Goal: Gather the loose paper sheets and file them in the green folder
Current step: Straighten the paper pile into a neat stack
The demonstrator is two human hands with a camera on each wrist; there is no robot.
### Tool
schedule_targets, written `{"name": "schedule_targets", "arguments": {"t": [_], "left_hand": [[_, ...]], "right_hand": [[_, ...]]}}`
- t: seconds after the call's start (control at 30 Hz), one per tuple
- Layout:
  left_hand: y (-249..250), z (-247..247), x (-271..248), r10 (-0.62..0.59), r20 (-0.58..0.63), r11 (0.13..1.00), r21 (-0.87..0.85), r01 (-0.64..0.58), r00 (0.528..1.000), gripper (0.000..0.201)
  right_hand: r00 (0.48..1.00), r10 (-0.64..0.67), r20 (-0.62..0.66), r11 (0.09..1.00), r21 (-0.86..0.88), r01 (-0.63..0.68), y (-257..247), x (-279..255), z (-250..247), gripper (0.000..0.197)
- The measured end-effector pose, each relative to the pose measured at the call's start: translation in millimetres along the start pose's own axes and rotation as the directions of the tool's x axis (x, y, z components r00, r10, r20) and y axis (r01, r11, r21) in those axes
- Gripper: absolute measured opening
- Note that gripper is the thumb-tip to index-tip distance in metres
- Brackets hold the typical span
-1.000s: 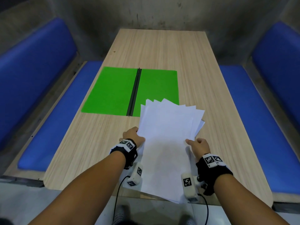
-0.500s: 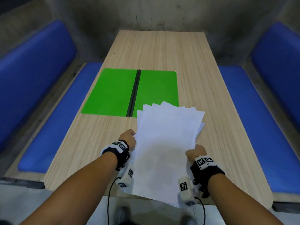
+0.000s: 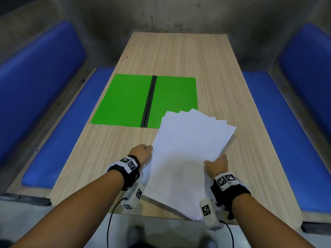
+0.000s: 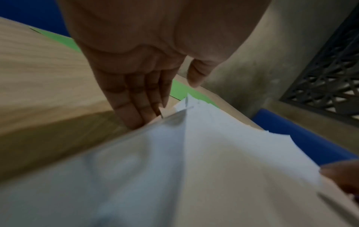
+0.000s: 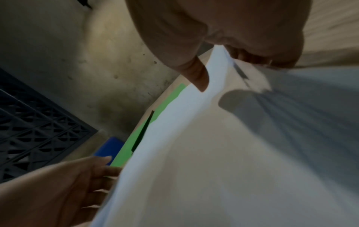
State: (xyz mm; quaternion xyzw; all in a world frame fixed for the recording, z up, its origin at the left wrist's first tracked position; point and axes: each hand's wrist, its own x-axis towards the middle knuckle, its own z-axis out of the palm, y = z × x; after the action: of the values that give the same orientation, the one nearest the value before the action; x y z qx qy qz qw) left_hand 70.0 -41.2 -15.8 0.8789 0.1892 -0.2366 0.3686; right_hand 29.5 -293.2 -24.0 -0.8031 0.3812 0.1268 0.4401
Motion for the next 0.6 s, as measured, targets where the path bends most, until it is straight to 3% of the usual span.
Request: {"name": "schedule_targets", "arguments": {"t": [0.13,0.23,0.27,0.37,0.47,0.6], "left_hand": [[15.4,1.9,-0.8,0.027,0.104,0.997,0.066,-0.034,0.994,0.046],[23.0,-0.5,0.0,0.046,0.057,0.992,0.119,-0.052,0.997,0.011],[25.6,-1.7,0.4,0.04,0.073,0.995,0.089,-0.046,0.997,0.01],[28.7,-3.0,6.1,0.015,0.145,1.0,0.024,-0.019,0.989,0.064],[28.9,-2.3,12.8,-0.003,0.089,1.0,-0.017,0.005,0.996,0.07],[24.6,1.7,12.5,0.013,0.181,0.995,-0.1,0.006,0.983,0.067]], "right_hand": [[0.997,-0.052,0.061,0.999,-0.008,0.053,-7.9,-9.3,4.2,0.084],[0.994,-0.073,0.075,0.997,0.01,0.073,-3.3,-5.9,2.5,0.083],[0.993,-0.085,0.076,0.996,0.012,0.085,-2.1,-6.2,1.9,0.083],[0.991,-0.116,0.064,0.993,0.022,0.115,2.5,-3.8,3.6,0.082],[0.989,-0.133,0.068,0.991,0.037,0.131,5.7,-4.7,4.1,0.083],[0.984,-0.162,0.073,0.985,0.073,0.157,11.7,-5.7,4.6,0.087]]}}
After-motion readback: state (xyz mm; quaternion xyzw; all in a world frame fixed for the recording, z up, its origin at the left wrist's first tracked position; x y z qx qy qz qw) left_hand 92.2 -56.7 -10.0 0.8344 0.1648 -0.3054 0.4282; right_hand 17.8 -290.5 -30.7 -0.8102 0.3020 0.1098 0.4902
